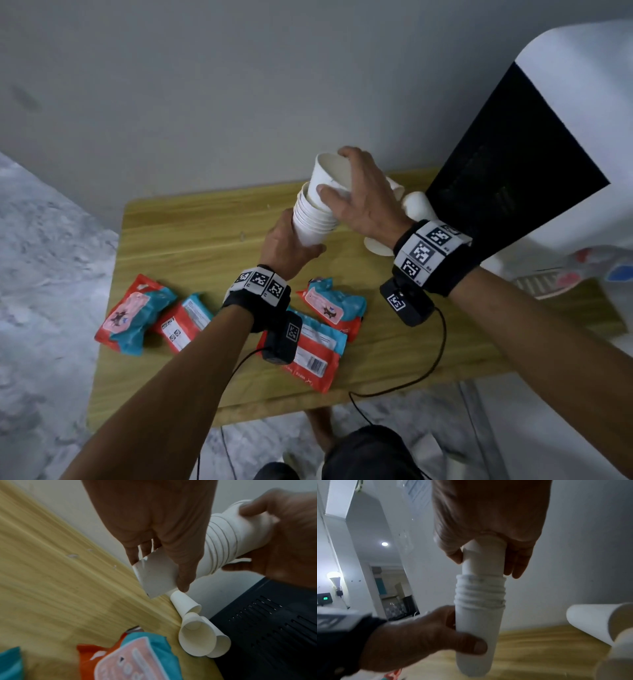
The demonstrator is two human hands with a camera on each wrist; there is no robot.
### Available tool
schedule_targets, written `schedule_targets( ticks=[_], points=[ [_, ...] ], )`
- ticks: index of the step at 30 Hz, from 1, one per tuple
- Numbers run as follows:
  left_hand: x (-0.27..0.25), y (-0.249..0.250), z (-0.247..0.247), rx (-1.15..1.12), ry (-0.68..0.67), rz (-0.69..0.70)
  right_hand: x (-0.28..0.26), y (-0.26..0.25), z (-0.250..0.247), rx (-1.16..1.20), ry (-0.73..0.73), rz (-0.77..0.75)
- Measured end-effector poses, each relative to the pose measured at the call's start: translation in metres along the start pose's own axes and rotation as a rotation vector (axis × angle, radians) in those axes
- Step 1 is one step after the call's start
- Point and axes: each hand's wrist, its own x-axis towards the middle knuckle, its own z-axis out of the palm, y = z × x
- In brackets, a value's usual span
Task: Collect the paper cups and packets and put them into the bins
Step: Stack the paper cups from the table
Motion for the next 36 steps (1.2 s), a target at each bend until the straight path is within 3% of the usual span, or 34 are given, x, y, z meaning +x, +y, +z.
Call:
schedule_targets(
  ticks=[4,7,9,14,20,25,27,30,36],
  points=[
    [0.0,0.004,0.011,-0.001,-0.021,0.023,-0.011,0.016,0.006,-0.109,-0.154,0.03],
    [0.0,-0.001,0.014,0.018,-0.028,0.014,-0.008,0.035,0.001,-0.02,-0.026,0.159],
    [-0.001,-0.004,0.015,0.033,-0.034,-0.004,-0.004,0.055,0.001,-0.147,0.079,0.275],
    [-0.004,-0.008,0.018,0.055,-0.041,-0.012,-0.009,0.1,0.026,-0.452,-0.062,0.464],
    [-0.003,-0.008,0.018,0.062,-0.046,-0.025,-0.007,0.108,0.051,-0.32,-0.037,0.574],
    [-0.002,-0.006,0.018,0.05,-0.051,-0.025,-0.002,0.089,0.036,-0.26,-0.01,0.609],
    [0.0,-0.005,0.015,0.053,-0.047,-0.024,-0.002,0.077,0.014,-0.234,0.063,0.569],
    [0.002,-0.004,0.013,0.057,-0.042,-0.025,0.002,0.059,-0.029,-0.101,0.154,0.394],
    [0.006,0.007,0.018,0.036,-0.06,-0.002,0.017,0.019,-0.063,-0.033,0.068,0.031]
  ],
)
